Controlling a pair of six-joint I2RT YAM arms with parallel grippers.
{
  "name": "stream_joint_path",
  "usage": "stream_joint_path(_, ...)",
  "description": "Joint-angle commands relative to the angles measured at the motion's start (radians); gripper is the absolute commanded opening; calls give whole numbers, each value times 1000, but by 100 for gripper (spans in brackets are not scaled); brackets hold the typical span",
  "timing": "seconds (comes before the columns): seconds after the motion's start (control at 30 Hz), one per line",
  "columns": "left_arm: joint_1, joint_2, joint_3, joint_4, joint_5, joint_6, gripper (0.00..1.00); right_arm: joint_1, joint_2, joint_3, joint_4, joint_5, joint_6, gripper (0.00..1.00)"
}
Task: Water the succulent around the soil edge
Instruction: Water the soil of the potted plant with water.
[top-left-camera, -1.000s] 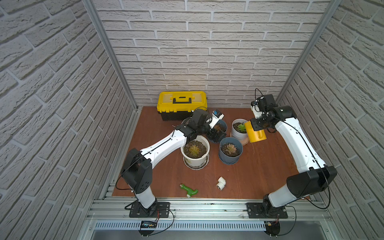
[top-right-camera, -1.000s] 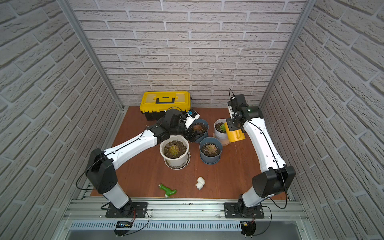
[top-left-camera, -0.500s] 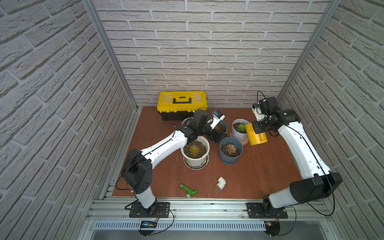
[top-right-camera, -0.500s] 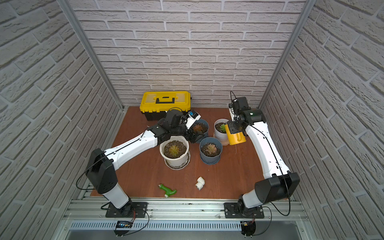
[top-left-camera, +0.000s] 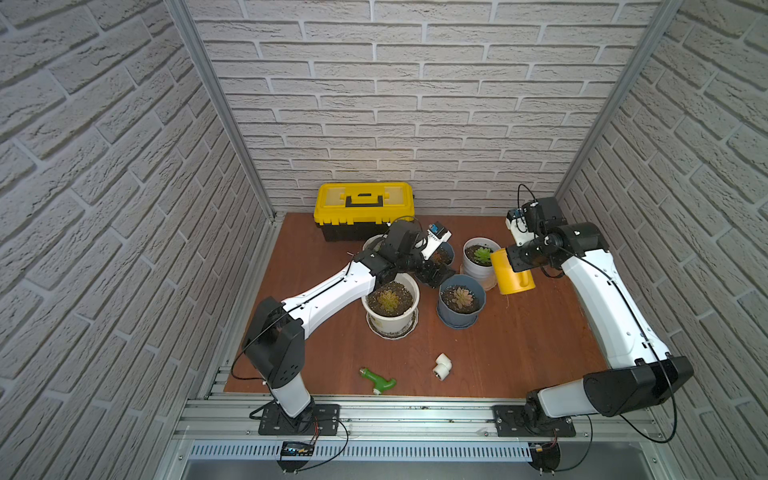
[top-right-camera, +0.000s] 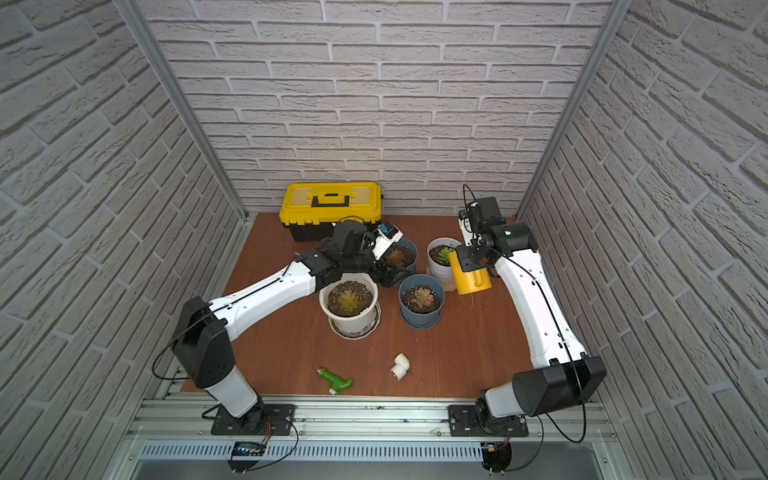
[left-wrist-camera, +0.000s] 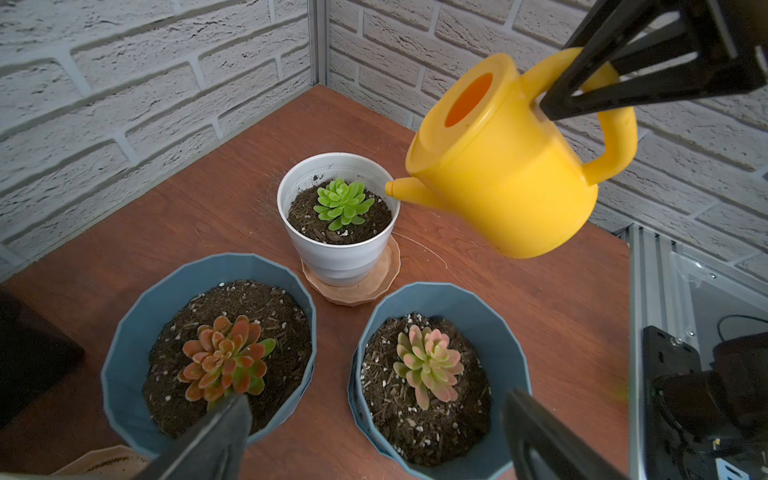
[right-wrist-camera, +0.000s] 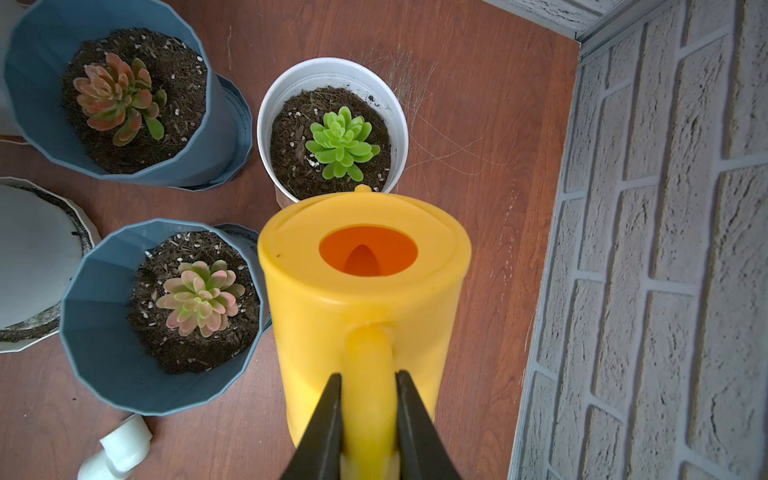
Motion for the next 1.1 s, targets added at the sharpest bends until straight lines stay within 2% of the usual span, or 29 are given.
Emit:
stream_joint_path(0.0, -5, -37, -16, 21, -3, 10, 98, 14, -41, -3, -18, -12, 24, 2)
stream_joint_path(0.23, -8, -38, -17, 22, -3, 8, 98, 51, -50, 16, -36, -17, 36, 2)
stream_joint_path(0.53, -7, -45, -26, 27, -5, 10, 98, 68, -40, 25, -15, -82, 44, 3)
stream_joint_path(1.07, -6, -43, -23, 22, -12, 23, 98, 88, 47, 123, -19, -89, 38, 2)
